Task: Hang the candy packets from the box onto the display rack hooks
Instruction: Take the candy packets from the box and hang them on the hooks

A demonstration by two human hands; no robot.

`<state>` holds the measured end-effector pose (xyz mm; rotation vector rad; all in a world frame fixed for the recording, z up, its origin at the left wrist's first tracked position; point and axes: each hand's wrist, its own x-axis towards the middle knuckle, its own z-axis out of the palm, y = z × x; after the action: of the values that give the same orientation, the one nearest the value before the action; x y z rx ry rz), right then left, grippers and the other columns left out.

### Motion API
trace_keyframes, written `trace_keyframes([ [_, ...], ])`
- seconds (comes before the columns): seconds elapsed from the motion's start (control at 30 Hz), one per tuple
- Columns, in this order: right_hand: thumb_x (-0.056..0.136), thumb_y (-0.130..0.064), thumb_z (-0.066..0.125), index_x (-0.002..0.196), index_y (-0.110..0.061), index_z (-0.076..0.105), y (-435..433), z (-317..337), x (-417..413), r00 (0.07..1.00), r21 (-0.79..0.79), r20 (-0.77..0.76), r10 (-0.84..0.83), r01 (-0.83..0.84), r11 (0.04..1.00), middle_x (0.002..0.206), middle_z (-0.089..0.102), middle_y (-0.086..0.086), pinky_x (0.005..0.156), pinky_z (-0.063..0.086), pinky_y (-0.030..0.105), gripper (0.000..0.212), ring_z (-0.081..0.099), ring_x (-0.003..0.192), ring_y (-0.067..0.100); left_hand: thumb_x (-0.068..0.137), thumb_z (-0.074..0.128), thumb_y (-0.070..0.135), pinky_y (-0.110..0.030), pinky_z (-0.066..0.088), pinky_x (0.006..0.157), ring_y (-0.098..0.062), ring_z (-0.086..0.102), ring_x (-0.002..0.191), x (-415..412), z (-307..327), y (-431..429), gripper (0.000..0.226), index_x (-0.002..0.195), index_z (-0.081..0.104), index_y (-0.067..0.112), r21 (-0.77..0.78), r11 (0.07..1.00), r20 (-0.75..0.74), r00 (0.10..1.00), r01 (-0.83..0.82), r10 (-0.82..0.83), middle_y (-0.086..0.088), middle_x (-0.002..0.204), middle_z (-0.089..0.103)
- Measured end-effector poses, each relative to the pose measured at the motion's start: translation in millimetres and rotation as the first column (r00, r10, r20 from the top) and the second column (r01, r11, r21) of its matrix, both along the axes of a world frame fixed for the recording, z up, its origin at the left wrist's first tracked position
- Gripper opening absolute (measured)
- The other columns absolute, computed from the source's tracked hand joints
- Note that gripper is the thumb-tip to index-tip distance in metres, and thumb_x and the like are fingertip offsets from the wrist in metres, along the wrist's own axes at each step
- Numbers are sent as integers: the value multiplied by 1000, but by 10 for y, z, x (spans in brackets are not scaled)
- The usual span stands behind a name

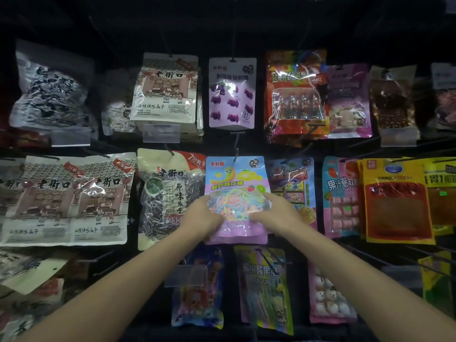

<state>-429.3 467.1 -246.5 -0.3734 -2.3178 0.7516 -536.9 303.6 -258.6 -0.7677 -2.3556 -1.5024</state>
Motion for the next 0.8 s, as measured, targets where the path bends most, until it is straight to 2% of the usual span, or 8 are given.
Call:
trace_keyframes([
  [0.1,88,-35,78,151,-24,50,58,-32,-138,1000,17,23,-19,18,1000,136,64,3,93,60,47,69,68,111,25,91,68,1,-56,65,66,-37,75,90,-113,10,80,68,153,46,19,-17,1000,36,999,-1,2,-13,121,66],
  [0.23,86,-37,79,150,-29,50,108,-140,-319,998,75,23,-56,55,996,128,69,1,87,63,47,71,71,102,25,94,63,5,-43,65,61,-32,70,97,-249,-62,133,56,147,47,17,-157,986,-50,998,-46,38,-10,122,65],
  [0.37,89,-31,71,149,-31,39,187,-278,-487,993,93,41,-107,103,990,120,68,3,85,61,46,68,69,99,29,93,67,13,-46,58,92,-33,65,112,-365,-196,214,67,152,36,18,-184,980,-50,997,-71,63,-12,129,65],
  [0.5,94,-38,72,133,-20,36,265,-346,-631,992,-28,-15,-127,126,992,108,63,2,80,58,43,56,66,91,26,99,63,30,-50,53,99,-40,62,117,-452,-255,315,71,153,23,10,-146,983,1,994,-110,111,-19,136,59],
  [0.6,96,-39,71,137,-16,30,301,-366,-718,990,-119,-37,-134,129,985,113,63,7,73,54,39,63,65,86,25,99,59,48,-51,49,106,-43,55,131,-533,-254,416,82,159,20,6,-114,983,39,988,-146,151,-23,152,48],
  [0.67,95,-47,70,153,-14,21,323,-375,-796,988,-161,-57,-141,130,978,138,57,15,82,52,40,82,66,108,33,95,57,61,-54,45,111,-43,52,136,-592,-250,491,92,161,19,8,-62,987,83,985,-148,153,-20,156,46],
  [0.73,93,-60,68,166,-18,5,332,-381,-889,989,-215,-71,-132,114,970,163,34,21,104,48,48,104,50,139,42,88,53,70,-57,44,112,-43,53,135,-638,-246,557,101,161,18,11,0,989,97,984,-148,147,-18,155,49],
  [0.8,93,-72,60,168,-24,-6,341,-376,-1001,993,-290,-81,-89,62,955,171,19,20,116,39,53,111,36,151,43,86,53,72,-57,43,113,-44,54,134,-678,-239,611,106,163,11,13,25,988,93,984,-153,151,-18,154,50],
])
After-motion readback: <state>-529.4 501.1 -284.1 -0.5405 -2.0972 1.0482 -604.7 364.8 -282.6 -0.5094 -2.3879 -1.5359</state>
